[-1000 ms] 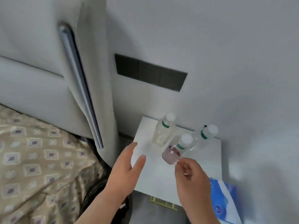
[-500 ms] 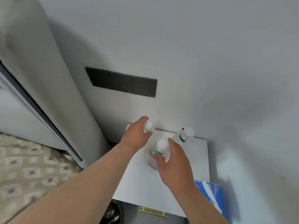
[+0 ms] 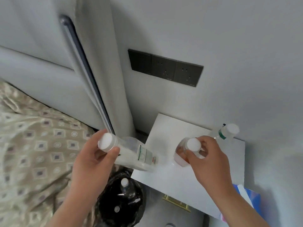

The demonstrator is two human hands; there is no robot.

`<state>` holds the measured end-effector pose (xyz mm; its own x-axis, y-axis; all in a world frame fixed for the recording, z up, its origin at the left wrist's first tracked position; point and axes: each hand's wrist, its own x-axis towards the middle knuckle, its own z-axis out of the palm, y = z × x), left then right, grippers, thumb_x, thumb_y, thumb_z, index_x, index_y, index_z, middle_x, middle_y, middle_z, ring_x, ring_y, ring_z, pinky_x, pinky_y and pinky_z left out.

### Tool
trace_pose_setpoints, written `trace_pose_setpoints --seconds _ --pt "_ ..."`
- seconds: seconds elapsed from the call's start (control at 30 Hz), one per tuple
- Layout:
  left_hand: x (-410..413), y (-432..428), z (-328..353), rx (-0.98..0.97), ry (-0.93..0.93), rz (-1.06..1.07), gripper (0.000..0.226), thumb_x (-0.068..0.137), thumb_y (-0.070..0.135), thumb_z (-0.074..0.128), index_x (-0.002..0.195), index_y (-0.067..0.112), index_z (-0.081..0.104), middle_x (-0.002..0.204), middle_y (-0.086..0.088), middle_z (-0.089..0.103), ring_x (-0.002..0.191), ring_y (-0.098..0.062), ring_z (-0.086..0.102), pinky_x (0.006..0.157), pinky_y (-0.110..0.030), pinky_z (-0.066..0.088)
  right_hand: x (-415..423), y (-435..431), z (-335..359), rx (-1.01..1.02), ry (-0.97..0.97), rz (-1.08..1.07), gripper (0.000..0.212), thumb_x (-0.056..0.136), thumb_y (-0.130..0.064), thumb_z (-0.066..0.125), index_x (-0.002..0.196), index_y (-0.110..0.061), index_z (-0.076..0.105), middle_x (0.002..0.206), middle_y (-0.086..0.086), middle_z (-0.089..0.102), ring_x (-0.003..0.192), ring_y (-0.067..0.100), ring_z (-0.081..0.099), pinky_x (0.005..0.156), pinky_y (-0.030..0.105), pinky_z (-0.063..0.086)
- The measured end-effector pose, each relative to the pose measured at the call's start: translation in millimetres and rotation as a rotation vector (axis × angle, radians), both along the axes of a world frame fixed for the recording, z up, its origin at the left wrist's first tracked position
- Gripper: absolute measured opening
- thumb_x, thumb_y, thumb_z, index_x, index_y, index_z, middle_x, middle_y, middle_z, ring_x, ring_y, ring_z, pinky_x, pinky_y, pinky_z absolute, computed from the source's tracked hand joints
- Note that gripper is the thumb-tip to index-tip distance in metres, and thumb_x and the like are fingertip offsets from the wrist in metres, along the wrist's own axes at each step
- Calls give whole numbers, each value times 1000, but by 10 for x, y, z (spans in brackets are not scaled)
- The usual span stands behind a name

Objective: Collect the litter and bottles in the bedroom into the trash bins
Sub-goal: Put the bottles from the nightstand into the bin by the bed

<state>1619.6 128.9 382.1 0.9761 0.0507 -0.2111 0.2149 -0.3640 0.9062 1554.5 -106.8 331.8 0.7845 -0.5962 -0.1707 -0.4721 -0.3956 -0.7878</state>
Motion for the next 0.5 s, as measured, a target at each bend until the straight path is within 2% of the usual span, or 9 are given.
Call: trace_pose_setpoints --seconds 0.1,0.17,0.3,0.4,0.5 --pt "-109 386 -1 16 28 88 43 83 12 69 109 43 55 85 8 72 78 2 67 70 -18 45 -56 225 99 42 4 50 37 72 -30 79 99 -31 53 91 -26 60 84 -3 58 65 16 41" --pt "-159 641 -49 38 55 134 42 83 13 70 115 37 55 92 10 70 81 -3 68 72 -21 46 -100 382 122 67 13 71 39 70 -27 81 96 -33 54 95 -24 63 87 0 63 66 14 43" --pt "-182 1188 -384 112 149 113 33 81 19 72 92 45 56 84 12 72 80 -3 69 72 -29 49 -146 692 91 159 50 129 43 66 -16 85 90 -36 55 93 -21 68 80 -3 68 61 9 44" --pt "-222 1462 -836 165 218 95 32 80 20 73 91 45 56 82 10 72 83 -6 68 70 -29 49 -181 933 -31 232 72 149 43 62 -6 86 88 -29 60 82 -16 73 75 -10 66 58 10 49" --pt "-242 1573 -1405 194 289 78 28 81 22 72 95 41 57 86 10 69 83 -5 65 66 -24 46 -180 1202 -235 273 74 164 40 60 3 84 85 -22 64 77 -18 73 69 -4 69 60 3 48"
